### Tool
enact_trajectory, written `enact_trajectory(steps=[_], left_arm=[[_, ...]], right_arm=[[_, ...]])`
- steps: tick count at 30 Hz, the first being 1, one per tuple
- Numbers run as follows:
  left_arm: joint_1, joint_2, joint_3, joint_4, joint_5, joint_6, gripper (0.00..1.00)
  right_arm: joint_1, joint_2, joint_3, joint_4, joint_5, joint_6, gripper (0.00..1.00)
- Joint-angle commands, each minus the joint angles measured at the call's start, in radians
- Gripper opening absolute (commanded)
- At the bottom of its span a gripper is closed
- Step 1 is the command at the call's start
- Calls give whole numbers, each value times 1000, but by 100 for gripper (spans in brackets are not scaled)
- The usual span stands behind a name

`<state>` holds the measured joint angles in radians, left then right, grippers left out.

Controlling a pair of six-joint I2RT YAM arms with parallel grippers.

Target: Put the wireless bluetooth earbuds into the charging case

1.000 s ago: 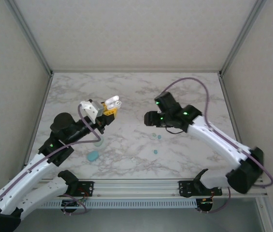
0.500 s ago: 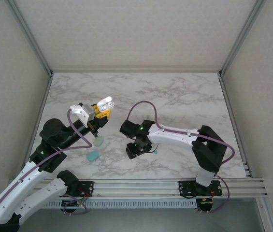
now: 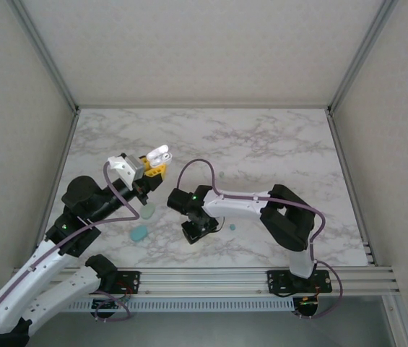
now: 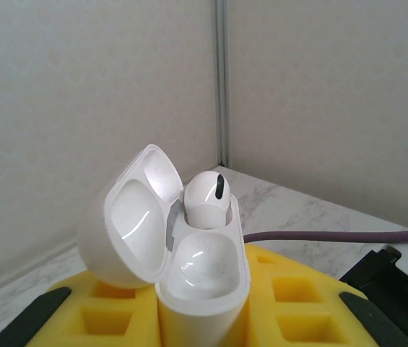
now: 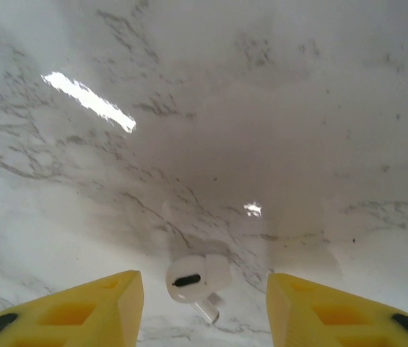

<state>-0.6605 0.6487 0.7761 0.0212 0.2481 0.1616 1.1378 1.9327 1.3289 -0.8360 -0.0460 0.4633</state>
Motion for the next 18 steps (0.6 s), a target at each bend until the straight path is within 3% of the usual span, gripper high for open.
enact_trajectory(steps=[1, 18], left_arm=[[-10, 2, 31, 14, -6, 11, 9], [-10, 12, 17, 17, -9, 9, 10]], right_arm=[[8, 32, 29, -36, 17, -18, 46], [13, 85, 39, -51, 31, -6, 34]])
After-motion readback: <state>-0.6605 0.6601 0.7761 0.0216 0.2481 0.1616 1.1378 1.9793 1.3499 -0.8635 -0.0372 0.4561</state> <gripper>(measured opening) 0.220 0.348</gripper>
